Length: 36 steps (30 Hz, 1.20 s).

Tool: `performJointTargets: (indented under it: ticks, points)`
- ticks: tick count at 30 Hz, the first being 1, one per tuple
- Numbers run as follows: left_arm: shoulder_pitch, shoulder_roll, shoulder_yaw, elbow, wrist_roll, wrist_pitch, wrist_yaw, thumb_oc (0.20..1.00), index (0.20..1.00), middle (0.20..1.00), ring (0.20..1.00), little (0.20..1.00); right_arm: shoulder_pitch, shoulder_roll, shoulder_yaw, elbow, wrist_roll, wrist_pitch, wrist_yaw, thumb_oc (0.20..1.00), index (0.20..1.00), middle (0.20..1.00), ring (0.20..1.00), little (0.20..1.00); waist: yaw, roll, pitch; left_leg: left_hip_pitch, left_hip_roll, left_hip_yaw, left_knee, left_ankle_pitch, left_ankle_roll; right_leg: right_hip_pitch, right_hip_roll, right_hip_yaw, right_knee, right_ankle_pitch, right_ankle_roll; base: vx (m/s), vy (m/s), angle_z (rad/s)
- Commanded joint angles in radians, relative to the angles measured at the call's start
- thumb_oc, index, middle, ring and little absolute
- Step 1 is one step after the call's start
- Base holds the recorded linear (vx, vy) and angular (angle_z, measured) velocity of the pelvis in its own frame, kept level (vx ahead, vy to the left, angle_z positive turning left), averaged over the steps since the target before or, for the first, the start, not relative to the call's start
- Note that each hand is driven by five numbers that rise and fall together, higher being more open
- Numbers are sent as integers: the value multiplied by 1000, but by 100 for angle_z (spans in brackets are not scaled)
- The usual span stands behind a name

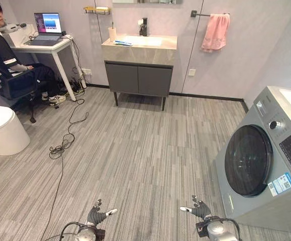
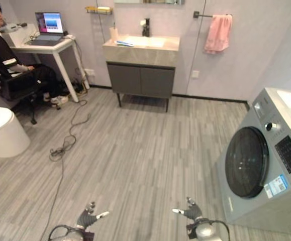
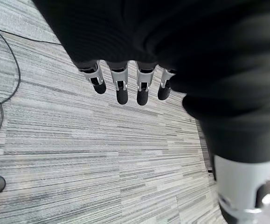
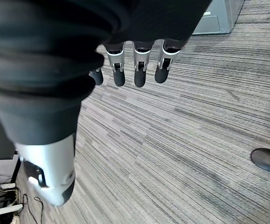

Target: Put brush and paste in cup on sink, flatten towel.

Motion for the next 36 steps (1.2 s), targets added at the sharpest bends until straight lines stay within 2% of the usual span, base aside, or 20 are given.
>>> performJointTargets:
  ticks: [1, 2, 3, 6, 9, 10, 12, 14, 16, 20, 23, 25, 26, 28, 29, 31, 32, 34, 35, 36]
  points:
    - [-52, 44, -36, -37, 43, 0, -33, 1000, 1000, 1000, 1000, 1000, -69, -3, -77, 29, 174, -21, 9, 1000, 1000, 1000, 1000, 1000, -5, -19, 36, -13, -44, -45, 90, -55, 11, 9, -62, 5, -17, 97, 88, 27, 283, 17]
    - [-38, 67, -34, -70, 43, 3, -50, 1000, 1000, 1000, 1000, 1000, -71, -10, -81, 0, 179, -18, 15, 1000, 1000, 1000, 1000, 1000, -4, -19, 44, -23, -63, -50, 94, -62, 29, -26, -82, 20, 49, 151, 99, 15, 245, 17]
    - [-38, 67, -34, -71, 43, 4, -50, 1000, 1000, 1000, 1000, 1000, -71, -9, -81, 0, 179, -18, 15, 1000, 1000, 1000, 1000, 1000, -4, -19, 43, -25, -64, -49, 94, -62, 29, -29, -83, 21, 51, 150, 100, -8, 214, 18]
    - [-12, 88, -15, -108, 31, 11, -63, 1000, 1000, 1000, 1000, 1000, -79, -28, -77, -57, 172, -13, 19, 1000, 1000, 1000, 1000, 1000, -10, -3, 107, -30, -101, -35, 102, -76, 76, -184, -135, 49, 298, 340, 103, -55, 299, 15]
    - [-13, 82, -17, -104, 36, 14, -64, 1000, 1000, 1000, 1000, 1000, -90, -28, -87, -49, 181, -12, 14, 1000, 1000, 1000, 1000, 1000, -8, 12, 117, -25, -108, -23, 119, -101, 82, -231, -158, 14, 341, 279, 94, 110, 267, 11]
    - [-15, 80, -18, -102, 35, 13, -64, 1000, 1000, 1000, 1000, 1000, -97, -28, -85, -44, 178, -12, 14, 1000, 1000, 1000, 1000, 1000, -12, 15, 118, -15, -111, -27, 115, -103, 82, -252, -129, 10, 334, 245, 87, 144, 84, 7]
    - [-34, 72, -14, -71, 34, 8, -62, 1000, 1000, 1000, 1000, 1000, -124, -36, -72, -38, 167, -15, 7, 1000, 1000, 1000, 1000, 1000, -21, 16, 127, 28, -125, -32, 85, -113, 74, -304, -87, -42, 186, 203, 87, 304, 79, -25]
    - [-58, 64, -24, -40, 45, 4, -58, 1000, 1000, 1000, 1000, 1000, -129, -41, -72, -35, 177, -22, -1, 1000, 1000, 1000, 1000, 1000, -45, 5, 122, 67, -145, -55, 62, -125, 62, -325, -56, 9, -3, 245, 107, 358, -38, -19]
    - [-79, 61, -35, -36, 55, 3, -54, 1000, 1000, 1000, 1000, 1000, -139, -38, -75, -42, 183, -22, -10, 1000, 1000, 1000, 1000, 1000, -57, 5, 128, 98, -140, -66, 45, -138, 44, -333, -64, 54, -147, 310, 129, 294, -57, 17]
    - [-92, 53, -44, -33, 58, 3, -55, 1000, 1000, 1000, 1000, 1000, -131, -35, -75, -51, 168, -13, -6, 1000, 1000, 1000, 1000, 1000, -72, 15, 126, 172, -111, -94, 2, -141, 19, -354, -72, 43, -236, 364, 142, 418, -122, 39]
    - [-85, 55, -48, -30, 56, 10, -59, 1000, 1000, 1000, 1000, 1000, -93, -43, -74, -60, 149, -7, 6, 1000, 1000, 1000, 1000, 1000, -95, 18, 91, 247, -62, -135, -19, -102, -13, -344, -24, 83, -188, 382, 126, 440, -183, 44]
    - [-87, 47, -52, -4, 54, 18, -62, 1000, 1000, 1000, 1000, 1000, -74, -60, -64, -58, 130, -7, 14, 1000, 1000, 1000, 1000, 1000, -108, 33, 62, 255, -15, -162, 24, -14, -44, -325, 37, 84, -152, 356, 97, 624, -347, 41]
    - [-92, 37, -52, 19, 44, 21, -67, 1000, 1000, 1000, 1000, 1000, -61, -81, -51, -85, 101, -11, 23, 1000, 1000, 1000, 1000, 1000, -109, 45, 54, 195, 19, -168, 192, 143, -71, -281, 80, 65, -130, 309, 52, 618, -408, 39]
    - [-117, 36, -74, 30, 51, 27, -74, 1000, 1000, 1000, 1000, 1000, -55, -91, -54, -69, 101, -15, 17, 1000, 1000, 1000, 1000, 1000, -106, 19, 63, 84, 37, -151, 407, 263, -77, -219, 88, 66, -136, 268, 4, 484, -365, 57]
    - [-117, 36, -74, 31, 51, 27, -74, 1000, 1000, 1000, 1000, 1000, -56, -91, -54, -69, 101, -16, 17, 1000, 1000, 1000, 1000, 1000, -107, 22, 64, 80, 40, -153, 416, 258, -78, -219, 90, 63, -134, 267, 3, 266, -262, 37]
    - [-153, 26, -102, 31, 42, 30, -72, 1000, 1000, 1000, 1000, 1000, -74, -111, -44, -68, 97, -20, -4, 1000, 1000, 1000, 1000, 1000, -98, -19, 103, -69, 61, -86, 670, 247, -47, -165, 92, 73, -125, 211, -48, 359, -344, -29]
    - [-153, 26, -102, 31, 42, 30, -72, 1000, 1000, 1000, 1000, 1000, -75, -111, -44, -68, 96, -20, -4, 1000, 1000, 1000, 1000, 1000, -97, -17, 104, -71, 65, -86, 676, 243, -47, -166, 95, 72, -122, 209, -48, 408, -245, -37]
    - [-178, 24, -108, 23, 45, 23, -70, 1000, 1000, 1000, 1000, 1000, -75, -117, -39, -75, 86, -18, -5, 1000, 1000, 1000, 1000, 1000, -81, -18, 121, -165, -1, -47, 626, 160, -41, -110, 93, 87, -130, 188, -41, 369, -58, 5]
    - [-189, 24, -108, 28, 49, 18, -64, 1000, 1000, 1000, 1000, 1000, -74, -117, -41, -70, 85, -18, -5, 1000, 1000, 1000, 1000, 1000, -79, -22, 116, -237, -14, 14, 575, 131, -39, -92, 85, 81, -139, 175, -34, 609, -84, 11]
    - [-202, 25, -104, 35, 37, 11, -57, 1000, 1000, 1000, 1000, 1000, -67, -119, -48, -63, 90, -19, -2, 1000, 1000, 1000, 1000, 1000, -72, -23, 120, -302, 16, 114, 424, 90, -28, -47, 81, 72, -153, 147, -20, 477, -64, 16]
